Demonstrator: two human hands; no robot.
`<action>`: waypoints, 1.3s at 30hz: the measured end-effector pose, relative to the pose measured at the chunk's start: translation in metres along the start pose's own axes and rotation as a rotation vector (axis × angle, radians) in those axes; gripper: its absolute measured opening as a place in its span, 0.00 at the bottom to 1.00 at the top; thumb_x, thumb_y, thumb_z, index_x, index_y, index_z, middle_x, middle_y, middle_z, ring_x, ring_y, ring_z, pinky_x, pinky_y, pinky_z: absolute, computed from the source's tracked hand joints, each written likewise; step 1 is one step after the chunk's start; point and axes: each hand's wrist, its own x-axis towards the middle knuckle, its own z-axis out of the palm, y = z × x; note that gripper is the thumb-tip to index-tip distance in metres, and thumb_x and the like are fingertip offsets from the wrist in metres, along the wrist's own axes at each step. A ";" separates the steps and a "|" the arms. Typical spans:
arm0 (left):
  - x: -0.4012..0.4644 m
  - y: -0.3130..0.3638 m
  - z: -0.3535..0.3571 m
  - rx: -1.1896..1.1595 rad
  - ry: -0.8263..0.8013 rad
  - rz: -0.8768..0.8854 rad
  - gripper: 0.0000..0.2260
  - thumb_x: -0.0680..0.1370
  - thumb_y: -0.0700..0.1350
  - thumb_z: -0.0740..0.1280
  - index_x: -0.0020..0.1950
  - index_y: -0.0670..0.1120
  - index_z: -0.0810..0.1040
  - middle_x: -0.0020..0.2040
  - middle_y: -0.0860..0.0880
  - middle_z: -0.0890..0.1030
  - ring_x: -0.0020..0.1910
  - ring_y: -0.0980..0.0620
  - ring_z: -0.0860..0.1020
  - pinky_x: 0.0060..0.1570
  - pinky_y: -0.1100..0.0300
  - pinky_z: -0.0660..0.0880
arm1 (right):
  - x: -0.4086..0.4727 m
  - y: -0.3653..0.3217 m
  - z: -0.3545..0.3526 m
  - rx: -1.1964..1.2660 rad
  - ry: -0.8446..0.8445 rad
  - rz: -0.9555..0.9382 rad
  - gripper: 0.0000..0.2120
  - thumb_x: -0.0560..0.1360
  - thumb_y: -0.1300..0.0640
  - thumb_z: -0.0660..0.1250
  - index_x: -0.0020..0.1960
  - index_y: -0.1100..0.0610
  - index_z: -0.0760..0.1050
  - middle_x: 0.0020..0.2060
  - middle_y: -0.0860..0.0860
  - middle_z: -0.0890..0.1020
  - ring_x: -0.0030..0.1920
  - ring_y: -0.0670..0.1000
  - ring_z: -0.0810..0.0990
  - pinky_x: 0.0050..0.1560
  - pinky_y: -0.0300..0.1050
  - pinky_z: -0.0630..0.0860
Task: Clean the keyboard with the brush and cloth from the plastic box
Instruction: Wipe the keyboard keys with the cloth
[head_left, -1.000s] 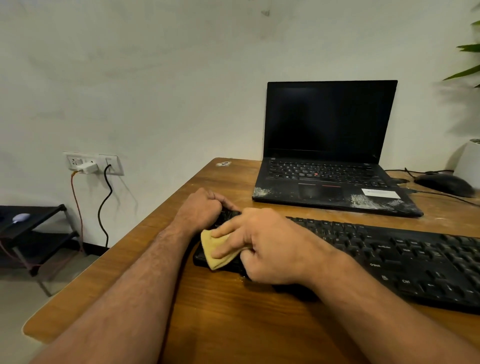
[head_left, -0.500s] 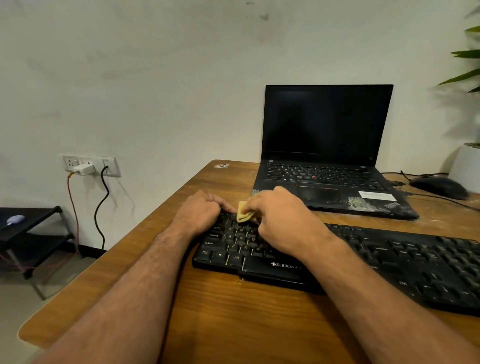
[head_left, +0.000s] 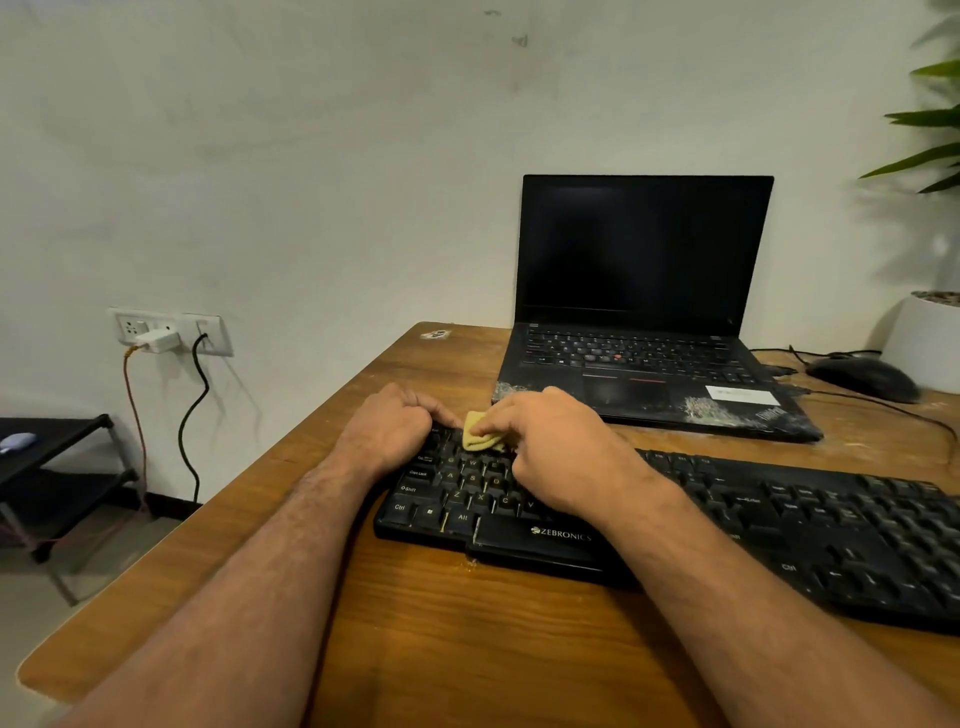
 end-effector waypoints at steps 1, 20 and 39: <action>-0.001 0.000 0.000 -0.010 -0.011 0.000 0.16 0.77 0.36 0.60 0.43 0.48 0.86 0.42 0.55 0.84 0.45 0.58 0.79 0.64 0.49 0.73 | 0.000 0.003 -0.001 -0.001 0.022 0.038 0.27 0.74 0.67 0.62 0.64 0.41 0.79 0.60 0.45 0.81 0.60 0.50 0.73 0.65 0.50 0.73; -0.052 -0.004 0.002 -0.149 0.076 0.060 0.15 0.83 0.45 0.57 0.63 0.56 0.79 0.63 0.56 0.78 0.62 0.56 0.74 0.60 0.60 0.69 | -0.036 -0.024 -0.022 0.138 -0.015 -0.304 0.20 0.67 0.66 0.63 0.46 0.47 0.87 0.52 0.39 0.85 0.54 0.37 0.75 0.58 0.32 0.73; -0.021 0.003 0.008 -0.256 0.053 0.005 0.13 0.82 0.46 0.60 0.49 0.50 0.86 0.44 0.53 0.86 0.46 0.54 0.82 0.46 0.61 0.75 | -0.003 -0.007 0.006 0.029 0.021 -0.028 0.23 0.75 0.66 0.64 0.64 0.45 0.80 0.64 0.43 0.80 0.64 0.48 0.73 0.69 0.46 0.70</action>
